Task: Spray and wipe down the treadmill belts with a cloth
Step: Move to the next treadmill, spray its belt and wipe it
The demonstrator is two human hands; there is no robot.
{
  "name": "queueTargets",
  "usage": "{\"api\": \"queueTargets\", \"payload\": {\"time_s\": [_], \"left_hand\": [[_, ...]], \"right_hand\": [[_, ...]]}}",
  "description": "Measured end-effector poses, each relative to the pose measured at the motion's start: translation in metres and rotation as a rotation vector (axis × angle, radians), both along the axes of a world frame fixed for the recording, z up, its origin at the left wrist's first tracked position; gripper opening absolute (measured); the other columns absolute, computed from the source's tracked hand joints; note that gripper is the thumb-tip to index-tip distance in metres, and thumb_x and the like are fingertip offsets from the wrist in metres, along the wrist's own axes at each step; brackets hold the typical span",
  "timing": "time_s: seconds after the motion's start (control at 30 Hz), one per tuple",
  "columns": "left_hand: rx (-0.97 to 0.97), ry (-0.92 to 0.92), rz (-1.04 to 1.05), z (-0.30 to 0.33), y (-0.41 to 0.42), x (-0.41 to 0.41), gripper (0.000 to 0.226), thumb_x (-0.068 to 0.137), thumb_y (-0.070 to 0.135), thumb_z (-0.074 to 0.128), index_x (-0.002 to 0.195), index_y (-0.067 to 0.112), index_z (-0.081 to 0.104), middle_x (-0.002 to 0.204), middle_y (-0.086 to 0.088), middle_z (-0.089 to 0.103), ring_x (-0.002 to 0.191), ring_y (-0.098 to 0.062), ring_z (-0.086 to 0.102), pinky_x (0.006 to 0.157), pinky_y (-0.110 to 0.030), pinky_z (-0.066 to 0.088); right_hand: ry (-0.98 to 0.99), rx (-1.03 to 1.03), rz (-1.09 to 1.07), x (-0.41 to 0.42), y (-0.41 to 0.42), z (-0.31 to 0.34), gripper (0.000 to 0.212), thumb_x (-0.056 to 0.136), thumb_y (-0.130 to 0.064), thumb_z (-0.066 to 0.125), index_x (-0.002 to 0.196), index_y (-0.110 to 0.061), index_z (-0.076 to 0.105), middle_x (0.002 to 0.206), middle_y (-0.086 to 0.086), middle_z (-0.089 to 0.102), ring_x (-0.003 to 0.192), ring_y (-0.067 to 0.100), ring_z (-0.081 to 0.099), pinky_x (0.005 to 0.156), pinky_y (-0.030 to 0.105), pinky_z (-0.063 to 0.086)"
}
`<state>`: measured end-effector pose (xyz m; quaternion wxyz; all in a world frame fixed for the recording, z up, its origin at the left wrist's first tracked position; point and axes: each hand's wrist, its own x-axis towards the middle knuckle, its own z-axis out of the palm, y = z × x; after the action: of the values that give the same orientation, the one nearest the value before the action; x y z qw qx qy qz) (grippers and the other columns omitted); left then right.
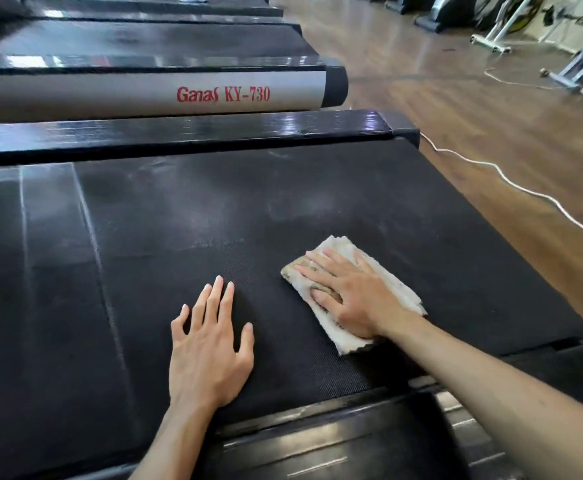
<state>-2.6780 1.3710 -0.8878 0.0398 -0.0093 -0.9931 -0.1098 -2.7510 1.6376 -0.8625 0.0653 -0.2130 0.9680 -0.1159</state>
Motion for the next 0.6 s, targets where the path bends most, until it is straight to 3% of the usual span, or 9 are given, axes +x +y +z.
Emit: {"api": "queueTargets", "payload": {"time_s": [0.1,0.23,0.4,0.6], "left_hand": [[0.010,0.004,0.003,0.001,0.000,0.001,0.077,0.092,0.055,0.019,0.161,0.021,0.025,0.170,0.005,0.014,0.156,-0.011,0.009,0.124,-0.043,0.014],[-0.001,0.012,0.002,-0.002,-0.001,0.000,0.075,0.093,0.054,0.022,0.160,0.021,0.027,0.169,0.005,0.016,0.156,-0.011,0.011,0.123,-0.043,0.016],[-0.018,0.009,-0.002,-0.002,-0.002,-0.001,0.075,0.093,0.054,0.022,0.160,0.020,0.028,0.169,0.005,0.017,0.156,-0.011,0.013,0.122,-0.043,0.017],[-0.027,0.004,-0.006,-0.002,-0.001,0.000,0.075,0.094,0.054,0.020,0.161,0.020,0.026,0.169,0.004,0.016,0.156,-0.012,0.013,0.123,-0.044,0.017]], "right_hand": [[0.033,0.032,-0.194,-0.052,-0.001,-0.004,0.058,0.103,-0.050,0.027,0.160,-0.044,0.026,0.171,-0.019,0.014,0.158,0.008,0.002,0.127,0.052,-0.003],[0.066,0.108,-0.357,-0.108,-0.052,-0.008,0.057,0.105,-0.046,0.024,0.161,-0.040,0.024,0.172,-0.009,0.015,0.158,0.020,0.006,0.124,0.060,-0.003],[0.094,0.005,-0.131,-0.078,-0.100,-0.003,0.054,0.104,-0.046,0.032,0.157,-0.046,0.030,0.171,-0.009,0.021,0.157,0.018,0.008,0.123,0.060,-0.003],[0.060,-0.045,-0.049,-0.020,-0.027,-0.007,0.059,0.097,-0.060,0.022,0.156,-0.055,0.027,0.169,-0.023,0.015,0.158,0.004,0.000,0.127,0.052,-0.005]]}}
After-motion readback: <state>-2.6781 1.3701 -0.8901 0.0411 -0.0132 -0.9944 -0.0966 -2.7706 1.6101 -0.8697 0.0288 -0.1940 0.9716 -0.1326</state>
